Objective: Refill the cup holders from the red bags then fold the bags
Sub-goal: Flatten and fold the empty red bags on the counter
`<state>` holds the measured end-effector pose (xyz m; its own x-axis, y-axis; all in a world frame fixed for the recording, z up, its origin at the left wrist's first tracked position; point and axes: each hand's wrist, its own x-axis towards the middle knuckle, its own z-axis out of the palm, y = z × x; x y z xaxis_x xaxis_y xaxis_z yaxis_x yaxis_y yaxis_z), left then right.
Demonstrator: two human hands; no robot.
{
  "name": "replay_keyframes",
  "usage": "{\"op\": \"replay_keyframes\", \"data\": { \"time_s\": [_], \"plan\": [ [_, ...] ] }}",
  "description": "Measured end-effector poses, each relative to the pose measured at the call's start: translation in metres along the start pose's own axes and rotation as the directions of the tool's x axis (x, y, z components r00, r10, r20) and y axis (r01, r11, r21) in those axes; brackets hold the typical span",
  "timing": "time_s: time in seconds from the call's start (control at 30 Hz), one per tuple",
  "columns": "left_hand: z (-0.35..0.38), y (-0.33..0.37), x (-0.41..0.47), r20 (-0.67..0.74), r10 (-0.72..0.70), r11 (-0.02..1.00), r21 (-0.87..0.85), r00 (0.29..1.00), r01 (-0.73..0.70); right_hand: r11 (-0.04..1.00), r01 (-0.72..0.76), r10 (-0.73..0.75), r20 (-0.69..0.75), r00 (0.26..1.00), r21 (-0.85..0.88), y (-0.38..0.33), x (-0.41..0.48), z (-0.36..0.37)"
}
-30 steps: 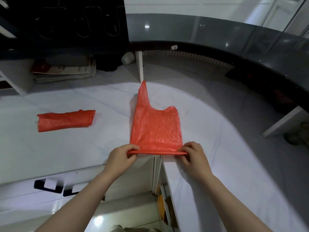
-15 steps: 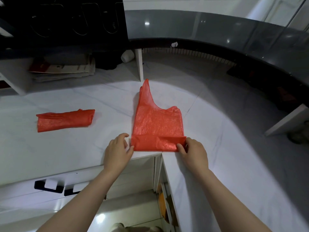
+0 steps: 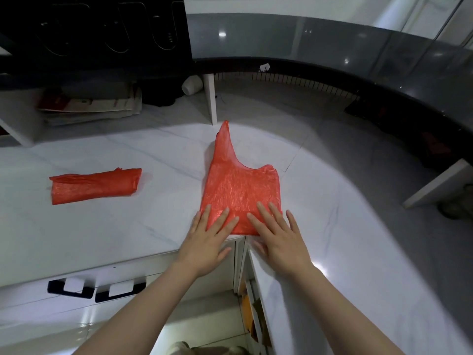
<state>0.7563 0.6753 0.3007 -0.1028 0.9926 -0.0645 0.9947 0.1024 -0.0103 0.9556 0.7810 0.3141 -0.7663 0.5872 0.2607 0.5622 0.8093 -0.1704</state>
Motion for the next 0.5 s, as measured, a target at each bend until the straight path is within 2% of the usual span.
{"op": "replay_keyframes", "data": {
  "time_s": [0.03,0.1,0.17,0.3,0.37,0.5],
  "plan": [
    [0.000,0.000,0.000,0.009,-0.008,1.000,0.008,1.000,0.008,0.999,0.026,-0.023,0.116,0.993,-0.019,0.002,0.002,-0.001],
    [0.001,0.000,0.000,0.019,-0.006,1.000,0.001,1.000,0.006,1.000,-0.018,0.025,0.306,0.952,-0.026,0.008,0.006,0.002],
    [-0.001,0.000,0.001,0.031,-0.008,1.000,-0.022,0.999,0.009,0.999,-0.043,0.046,0.365,0.930,-0.017,0.010,0.007,0.004],
    [-0.011,-0.001,-0.001,0.019,0.023,0.994,-0.104,1.000,-0.021,0.993,-0.094,0.065,0.351,0.934,0.068,0.012,0.010,-0.003],
    [-0.019,0.000,-0.008,-0.052,0.093,0.990,-0.105,0.994,-0.098,0.987,-0.117,0.080,0.295,0.952,0.108,0.014,0.005,-0.008],
    [-0.018,-0.010,-0.027,-0.237,0.146,0.944,-0.257,0.961,-0.206,0.971,-0.067,0.028,0.169,0.985,0.230,0.018,-0.017,-0.013]
  ]
}}
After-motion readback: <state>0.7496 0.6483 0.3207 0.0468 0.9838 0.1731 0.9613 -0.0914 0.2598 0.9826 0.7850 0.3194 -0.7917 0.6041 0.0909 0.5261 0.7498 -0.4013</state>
